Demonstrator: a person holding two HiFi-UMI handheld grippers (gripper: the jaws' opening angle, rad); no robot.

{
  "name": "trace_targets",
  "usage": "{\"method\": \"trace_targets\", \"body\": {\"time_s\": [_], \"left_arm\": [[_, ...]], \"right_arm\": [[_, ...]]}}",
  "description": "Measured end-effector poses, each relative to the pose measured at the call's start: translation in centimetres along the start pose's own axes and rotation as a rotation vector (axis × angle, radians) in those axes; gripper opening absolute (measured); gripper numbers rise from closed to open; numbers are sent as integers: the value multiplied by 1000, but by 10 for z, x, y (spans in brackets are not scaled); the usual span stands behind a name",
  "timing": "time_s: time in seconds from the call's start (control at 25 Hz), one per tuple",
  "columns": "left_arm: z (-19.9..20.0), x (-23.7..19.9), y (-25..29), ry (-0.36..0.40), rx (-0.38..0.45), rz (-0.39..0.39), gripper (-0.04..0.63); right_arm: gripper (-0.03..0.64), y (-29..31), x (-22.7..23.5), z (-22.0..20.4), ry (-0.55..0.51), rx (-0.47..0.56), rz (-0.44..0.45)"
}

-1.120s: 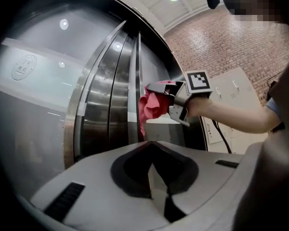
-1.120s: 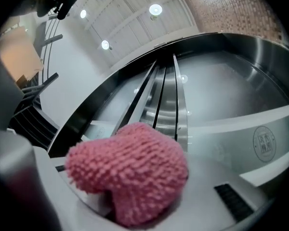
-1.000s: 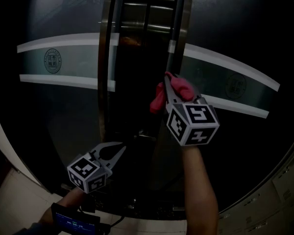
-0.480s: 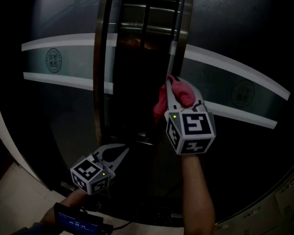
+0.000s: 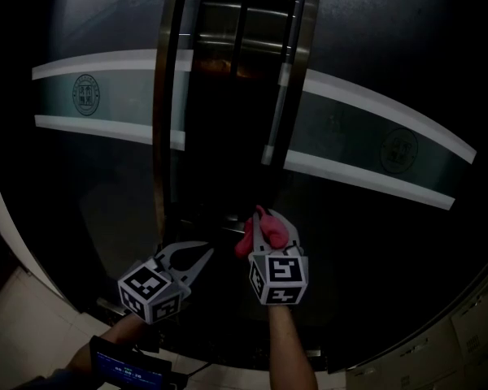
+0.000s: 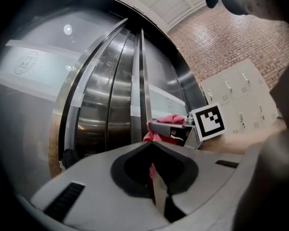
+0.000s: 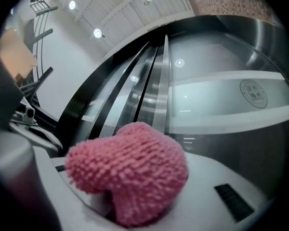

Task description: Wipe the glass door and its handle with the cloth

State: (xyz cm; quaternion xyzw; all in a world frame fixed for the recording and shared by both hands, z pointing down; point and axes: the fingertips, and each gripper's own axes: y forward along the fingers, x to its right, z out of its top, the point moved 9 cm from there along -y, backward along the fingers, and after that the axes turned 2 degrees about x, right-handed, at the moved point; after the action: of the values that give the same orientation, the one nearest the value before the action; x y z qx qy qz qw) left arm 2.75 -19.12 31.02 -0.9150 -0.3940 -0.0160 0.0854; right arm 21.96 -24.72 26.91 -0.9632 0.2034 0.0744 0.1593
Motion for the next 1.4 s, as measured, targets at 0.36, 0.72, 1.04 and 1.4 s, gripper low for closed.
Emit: {"method": "trace_targets", "body": {"time_s": [0.36, 0.72, 1.04, 1.4], "left_arm": [[-2, -6, -6, -10, -8, 7, 16], [3, -35, -33, 0, 10, 69, 17], [12, -87, -94, 15, 11, 184, 17], [12, -142, -151, 33, 10, 276, 17]], "right_arm": [[52, -3, 1, -11, 15, -18, -13], [52, 17, -58, 61, 38, 162, 130], [52, 116, -123, 195, -40, 334, 317], [52, 189, -150, 244, -86, 311, 277]]}}
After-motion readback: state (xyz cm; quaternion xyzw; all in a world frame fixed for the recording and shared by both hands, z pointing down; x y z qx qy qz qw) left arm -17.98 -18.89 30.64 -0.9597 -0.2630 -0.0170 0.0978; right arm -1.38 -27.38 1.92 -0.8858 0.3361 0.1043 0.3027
